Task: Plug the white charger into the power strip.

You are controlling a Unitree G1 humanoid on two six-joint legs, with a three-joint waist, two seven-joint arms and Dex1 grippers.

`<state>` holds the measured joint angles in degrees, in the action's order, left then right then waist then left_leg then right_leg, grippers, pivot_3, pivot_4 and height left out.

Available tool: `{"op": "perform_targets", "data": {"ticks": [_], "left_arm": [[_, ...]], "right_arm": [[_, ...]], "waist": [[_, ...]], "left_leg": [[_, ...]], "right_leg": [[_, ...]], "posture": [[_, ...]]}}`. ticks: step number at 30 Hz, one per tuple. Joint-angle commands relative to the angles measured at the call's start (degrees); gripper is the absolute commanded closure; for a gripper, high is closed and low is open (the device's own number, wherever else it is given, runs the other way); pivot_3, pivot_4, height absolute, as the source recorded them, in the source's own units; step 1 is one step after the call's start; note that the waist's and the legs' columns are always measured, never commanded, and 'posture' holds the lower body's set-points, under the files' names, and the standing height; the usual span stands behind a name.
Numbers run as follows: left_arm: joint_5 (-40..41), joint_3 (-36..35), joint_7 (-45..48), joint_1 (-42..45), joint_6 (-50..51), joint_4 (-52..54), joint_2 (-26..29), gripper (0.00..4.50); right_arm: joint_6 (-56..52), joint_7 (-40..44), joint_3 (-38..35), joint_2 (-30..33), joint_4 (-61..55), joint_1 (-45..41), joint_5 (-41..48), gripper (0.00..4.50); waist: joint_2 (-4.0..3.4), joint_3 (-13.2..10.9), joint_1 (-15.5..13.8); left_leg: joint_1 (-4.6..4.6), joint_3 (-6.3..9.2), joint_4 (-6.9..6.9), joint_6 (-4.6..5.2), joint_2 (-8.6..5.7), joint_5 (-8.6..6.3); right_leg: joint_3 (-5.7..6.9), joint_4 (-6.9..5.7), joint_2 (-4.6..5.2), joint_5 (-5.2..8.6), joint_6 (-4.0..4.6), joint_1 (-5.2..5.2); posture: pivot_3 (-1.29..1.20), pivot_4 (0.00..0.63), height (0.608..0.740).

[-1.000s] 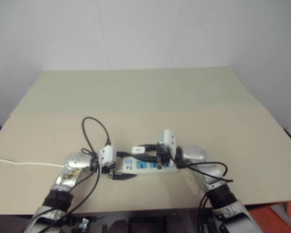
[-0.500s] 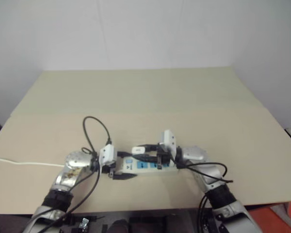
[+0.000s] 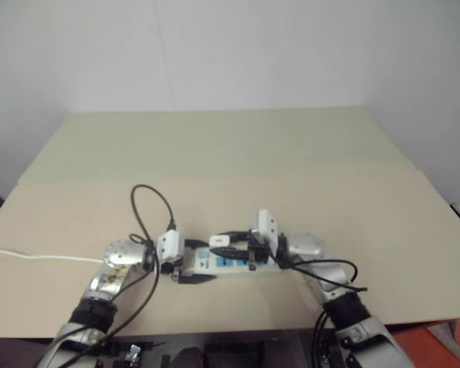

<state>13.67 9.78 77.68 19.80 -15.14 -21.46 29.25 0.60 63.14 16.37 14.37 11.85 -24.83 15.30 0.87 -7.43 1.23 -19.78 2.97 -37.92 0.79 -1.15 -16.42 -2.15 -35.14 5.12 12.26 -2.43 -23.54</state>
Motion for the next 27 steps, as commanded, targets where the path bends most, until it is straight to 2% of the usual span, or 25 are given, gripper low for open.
{"op": "perform_targets", "data": {"ticks": [1,3,13,19,27], "left_arm": [[-1.3,0.2,-0.3,-0.2,-1.2,-2.1,0.4,1.18],[-1.4,0.2,-0.3,-0.2,-1.7,-2.6,0.3,1.18],[-1.4,0.2,-0.5,-0.5,-3.6,-4.7,0.4,1.18],[-1.2,-0.2,-0.1,0.2,-4.9,-6.8,0.7,1.18],[-1.1,-0.5,-0.1,0.1,-6.3,-8.5,1.4,1.18]], "right_arm": [[1.2,0.2,0.2,0.3,2.8,-0.5,-1.7,3.39],[1.9,0.8,0.3,0.6,3.6,-0.2,-1.8,3.39],[5.4,2.5,0.5,6.2,12.2,2.0,-4.7,3.39],[2.5,2.4,1.3,7.5,16.6,1.2,-5.5,3.39],[1.7,3.7,2.8,9.4,18.9,1.1,-6.0,3.39]], "waist": [[0.00,0.0,0.1],[0.00,0.0,0.1],[-0.19,0.2,-0.2],[-0.26,0.3,-0.3],[-0.34,1.0,-0.2]], "left_leg": [[0.19,0.00,0.02,0.01,0.01,-0.01],[0.55,0.00,0.05,0.03,0.02,-0.02],[0.59,0.03,0.05,0.04,0.00,-0.03],[1.32,0.02,0.08,0.14,0.00,-0.10],[1.41,0.10,0.12,0.17,0.01,-0.12]], "right_leg": [[0.01,0.06,-0.01,0.01,0.00,0.21],[0.00,0.11,-0.01,0.03,-0.01,0.56],[-0.01,0.12,0.02,0.03,-0.02,0.64],[0.00,0.19,0.03,0.20,-0.08,1.44],[-0.05,0.16,0.02,0.26,-0.10,1.46]], "posture": [[0.00,0.150,0.740],[0.00,0.150,0.740],[0.00,0.150,0.740],[0.00,0.150,0.740],[0.00,0.150,0.740]]}}
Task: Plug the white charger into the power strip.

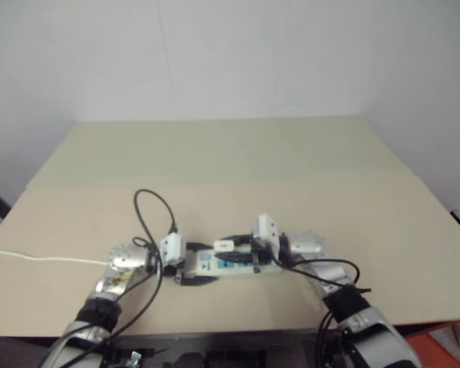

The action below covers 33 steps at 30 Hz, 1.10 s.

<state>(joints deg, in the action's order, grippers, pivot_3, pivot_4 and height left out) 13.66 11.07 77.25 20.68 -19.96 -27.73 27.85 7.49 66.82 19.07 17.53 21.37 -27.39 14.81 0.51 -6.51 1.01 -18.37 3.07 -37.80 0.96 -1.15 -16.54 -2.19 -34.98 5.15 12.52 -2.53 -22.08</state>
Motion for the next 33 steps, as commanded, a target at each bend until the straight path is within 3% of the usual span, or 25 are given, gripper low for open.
{"op": "perform_targets", "data": {"ticks": [1,15,25,27,29,33], "left_arm": [[-1.1,-1.8,0.3,-0.8,-1.7,-2.3,2.8,1.18],[-1.2,-1.5,0.1,-1.0,-2.8,-3.3,2.9,1.18],[-1.3,-0.9,-0.3,-0.6,-2.2,-3.2,2.4,1.18],[-1.5,-0.4,-0.4,-0.3,0.8,-2.3,2.9,0.46],[0.2,-0.8,0.3,-0.4,4.5,0.4,3.4,0.02],[5.2,-2.7,2.2,-1.9,12.8,9.2,5.7,0.02]], "right_arm": [[-5.6,0.1,0.1,6.3,9.4,3.6,-5.4,3.39],[-7.0,-0.4,1.6,4.9,8.3,1.0,-5.4,3.39],[-11.2,0.2,1.8,3.9,0.9,0.5,-3.6,0.09],[-10.8,-0.1,1.2,4.0,0.2,0.2,-3.7,0.00],[-11.2,-0.6,-0.1,4.0,-1.4,0.0,-2.8,0.00],[-12.9,-0.4,-3.4,5.8,-6.8,0.1,-0.5,0.00]], "waist": [[0.02,0.1,0.0],[0.06,0.4,0.1],[0.24,0.4,0.4],[0.26,0.4,0.5],[0.29,0.3,0.5],[0.26,-0.3,0.5]], "left_leg": [[0.01,0.02,0.00,0.00,0.00,0.00],[0.06,0.09,0.03,0.02,0.01,-0.01],[0.06,0.13,0.11,0.10,0.10,-0.06],[0.06,0.14,0.11,0.11,0.11,-0.07],[0.03,0.14,0.12,0.11,0.11,-0.07],[-0.11,0.16,0.13,0.12,0.09,-0.08]], "right_leg": [[0.00,0.00,0.00,0.00,0.01,0.00],[-0.04,-0.01,0.00,0.05,-0.01,0.01],[-0.03,-0.02,-0.09,0.16,-0.11,-0.04],[-0.03,-0.02,-0.09,0.17,-0.14,-0.04],[-0.03,-0.01,-0.09,0.17,-0.13,-0.07],[-0.03,0.00,-0.06,0.15,-0.10,-0.19]], "posture": [[0.00,0.150,0.740],[0.00,0.150,0.740],[0.00,0.150,0.740],[0.00,0.150,0.740],[0.00,0.150,0.740],[0.00,0.150,0.740]]}}
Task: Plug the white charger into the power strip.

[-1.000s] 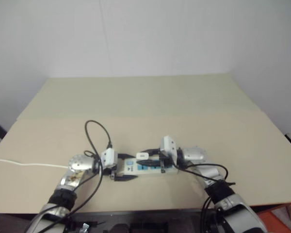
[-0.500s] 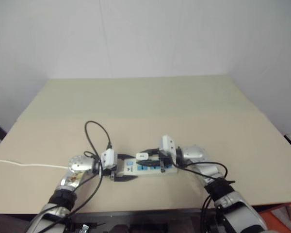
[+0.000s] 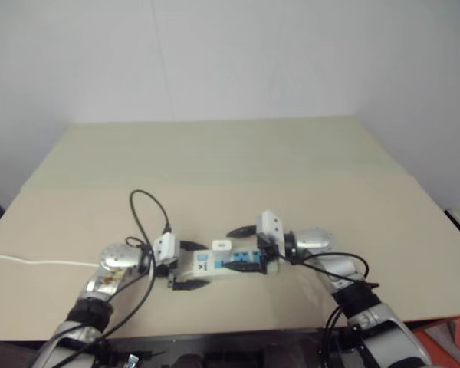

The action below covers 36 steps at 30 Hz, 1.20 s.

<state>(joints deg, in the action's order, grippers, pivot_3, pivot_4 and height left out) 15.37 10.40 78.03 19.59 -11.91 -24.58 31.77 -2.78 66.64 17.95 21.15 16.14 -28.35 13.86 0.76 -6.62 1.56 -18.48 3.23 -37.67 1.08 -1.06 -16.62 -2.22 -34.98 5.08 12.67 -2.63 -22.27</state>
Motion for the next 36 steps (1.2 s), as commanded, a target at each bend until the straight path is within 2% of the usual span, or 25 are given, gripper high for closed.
{"op": "perform_targets", "data": {"ticks": [1,6,10,15,19,24,29,36], "left_arm": [[4.6,-2.6,1.8,-1.3,6.3,8.1,2.5,0.02],[9.2,-5.9,2.0,-4.1,12.7,17.3,5.8,0.02],[13.8,-9.9,2.3,-6.5,19.7,24.7,10.6,0.02],[14.9,-16.7,-1.2,-9.8,21.8,28.3,14.8,0.02],[16.3,-21.7,-4.8,-12.9,26.1,30.7,17.5,0.02],[16.7,-25.6,-6.6,-18.2,28.5,34.4,18.8,0.02],[17.4,-28.0,-7.3,-22.8,29.6,37.4,19.0,0.02],[17.4,-28.5,-8.8,-24.8,29.8,38.9,18.5,0.02]], "right_arm": [[-3.0,-0.2,-3.1,2.8,-2.9,1.1,1.0,0.00],[-6.1,0.2,-8.6,6.8,-11.5,2.5,5.6,0.00],[-9.8,1.9,-15.3,13.3,-19.6,4.3,11.2,0.00],[-15.0,1.9,-24.6,21.5,-25.8,8.4,17.1,0.00],[-16.5,1.8,-30.3,26.8,-27.9,14.2,17.8,0.00],[-17.1,0.7,-34.1,29.2,-29.6,20.0,18.0,0.00],[-16.3,-0.3,-34.6,30.0,-28.9,23.5,16.2,0.00],[-16.5,-1.2,-34.1,30.4,-28.9,24.1,16.0,0.00]], "waist": [[-0.01,-0.5,-0.1],[0.00,-1.0,-0.7],[0.03,-1.2,-0.6],[0.05,-1.3,-0.8],[0.12,-1.4,-0.8],[0.13,-1.4,-0.6],[0.15,-1.4,-0.7],[0.16,-1.4,-0.8]], "left_leg": [[-0.06,0.00,0.00,0.00,-0.01,0.00],[-1.04,0.04,-0.10,-0.02,-0.06,0.01],[-1.77,0.01,-0.11,-0.03,-0.07,0.02],[-1.79,-0.01,-0.02,-0.02,-0.03,0.01],[-1.77,-0.06,-0.02,-0.02,-0.02,0.01],[-1.72,-0.13,-0.03,-0.01,-0.01,0.01],[-1.70,-0.19,-0.05,-0.02,0.00,0.01],[-1.69,-0.21,-0.07,-0.02,-0.01,0.01]], "right_leg": [[0.00,0.01,0.02,-0.02,0.04,-0.04],[0.05,-0.06,0.08,-0.13,0.17,-1.04],[0.02,-0.07,0.11,-0.16,0.19,-1.79],[0.03,0.05,0.11,-0.15,0.19,-1.81],[0.04,0.10,0.11,-0.15,0.19,-1.74],[0.00,0.04,0.11,-0.14,0.18,-1.71],[-0.01,0.00,0.10,-0.16,0.20,-1.69],[0.00,0.00,0.11,-0.18,0.22,-1.65]], "posture": [[0.00,0.150,0.740],[0.00,0.150,0.740],[0.00,0.150,0.740],[0.00,0.150,0.740],[0.00,0.150,0.740],[0.00,0.150,0.740],[0.00,0.150,0.740],[0.00,0.150,0.740]]}}
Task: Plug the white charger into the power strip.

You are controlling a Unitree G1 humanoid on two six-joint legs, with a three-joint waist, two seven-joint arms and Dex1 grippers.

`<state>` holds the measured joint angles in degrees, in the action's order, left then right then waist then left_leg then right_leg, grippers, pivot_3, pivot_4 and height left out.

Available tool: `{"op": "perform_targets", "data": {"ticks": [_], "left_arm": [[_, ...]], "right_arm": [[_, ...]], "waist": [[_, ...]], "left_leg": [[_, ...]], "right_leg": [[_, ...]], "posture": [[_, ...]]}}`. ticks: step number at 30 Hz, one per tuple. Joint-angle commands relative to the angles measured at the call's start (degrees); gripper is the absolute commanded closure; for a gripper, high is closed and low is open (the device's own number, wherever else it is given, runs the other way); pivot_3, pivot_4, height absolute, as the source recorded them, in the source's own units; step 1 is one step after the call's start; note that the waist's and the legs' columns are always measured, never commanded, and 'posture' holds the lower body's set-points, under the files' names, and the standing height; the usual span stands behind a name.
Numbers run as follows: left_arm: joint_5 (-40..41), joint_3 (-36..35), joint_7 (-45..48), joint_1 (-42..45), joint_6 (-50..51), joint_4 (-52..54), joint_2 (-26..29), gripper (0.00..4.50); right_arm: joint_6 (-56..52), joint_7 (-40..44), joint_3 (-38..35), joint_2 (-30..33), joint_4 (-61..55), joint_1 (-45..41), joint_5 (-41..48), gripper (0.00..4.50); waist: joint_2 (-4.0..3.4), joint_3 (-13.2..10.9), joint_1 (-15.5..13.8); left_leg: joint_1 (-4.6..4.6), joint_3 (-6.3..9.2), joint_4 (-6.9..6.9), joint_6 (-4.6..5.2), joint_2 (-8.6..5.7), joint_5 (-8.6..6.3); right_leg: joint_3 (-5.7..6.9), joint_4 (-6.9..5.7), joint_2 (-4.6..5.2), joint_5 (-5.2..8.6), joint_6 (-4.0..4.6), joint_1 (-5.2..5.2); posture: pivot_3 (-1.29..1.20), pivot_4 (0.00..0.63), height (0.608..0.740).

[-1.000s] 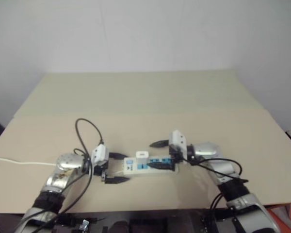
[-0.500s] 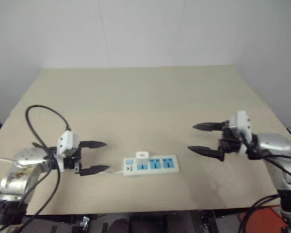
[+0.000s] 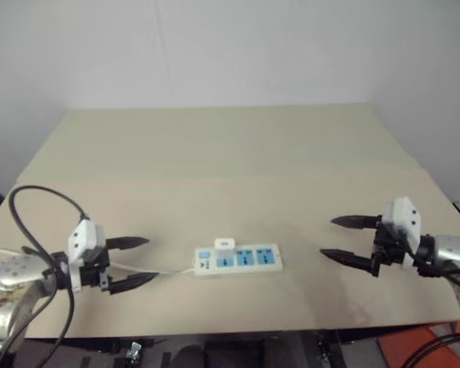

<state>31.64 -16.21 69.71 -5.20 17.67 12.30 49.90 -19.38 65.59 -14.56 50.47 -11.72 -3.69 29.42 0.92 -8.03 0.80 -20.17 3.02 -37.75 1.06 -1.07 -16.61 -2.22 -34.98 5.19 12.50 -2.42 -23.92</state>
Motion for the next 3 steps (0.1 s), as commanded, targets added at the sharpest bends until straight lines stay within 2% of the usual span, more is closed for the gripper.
{"op": "perform_targets", "data": {"ticks": [1,3], "left_arm": [[1.1,-1.9,-0.5,0.0,0.2,2.0,0.5,0.02],[1.1,-1.9,-0.4,-0.1,0.2,2.0,0.5,0.02]], "right_arm": [[0.1,-0.1,-1.6,1.1,-1.0,-0.6,0.4,0.00],[0.1,0.0,-1.4,1.2,-0.9,-0.6,0.3,0.00]], "waist": [[0.00,0.0,0.0],[0.00,0.0,0.0]], "left_leg": [[0.00,0.00,0.00,0.00,0.00,0.00],[0.00,-0.02,0.00,0.00,0.00,0.00]], "right_leg": [[0.00,0.00,0.00,0.00,0.00,0.00],[0.00,0.00,0.00,0.00,0.00,0.00]], "posture": [[0.00,0.150,0.740],[0.00,0.150,0.740]]}}
